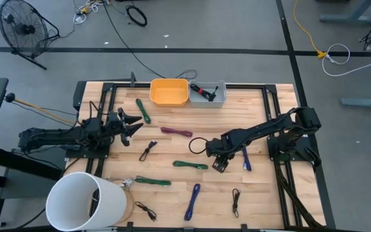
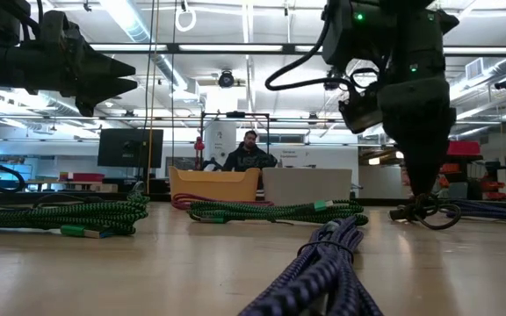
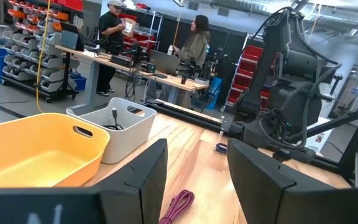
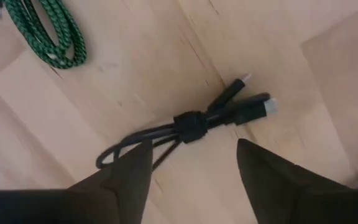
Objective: Pick & Place USB Port
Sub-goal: Put the black charger cable into the gray bin
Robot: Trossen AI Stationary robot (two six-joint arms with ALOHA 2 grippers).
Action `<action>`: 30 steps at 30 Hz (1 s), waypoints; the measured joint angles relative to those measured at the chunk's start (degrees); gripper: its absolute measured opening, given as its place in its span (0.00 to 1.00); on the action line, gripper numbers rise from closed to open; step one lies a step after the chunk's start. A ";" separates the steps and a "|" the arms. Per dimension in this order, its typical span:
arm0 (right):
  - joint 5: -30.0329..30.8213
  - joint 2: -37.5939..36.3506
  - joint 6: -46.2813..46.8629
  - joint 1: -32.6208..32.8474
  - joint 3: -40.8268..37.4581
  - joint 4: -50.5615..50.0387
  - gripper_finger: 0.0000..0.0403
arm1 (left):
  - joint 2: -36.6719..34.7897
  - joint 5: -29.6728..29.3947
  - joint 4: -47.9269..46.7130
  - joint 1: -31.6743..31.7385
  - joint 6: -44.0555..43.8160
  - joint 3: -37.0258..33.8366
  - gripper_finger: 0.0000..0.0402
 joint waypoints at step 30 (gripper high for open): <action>0.83 -0.31 0.82 -0.14 -10.07 11.46 0.16 | 0.02 0.04 -0.09 0.01 -0.04 -0.02 0.43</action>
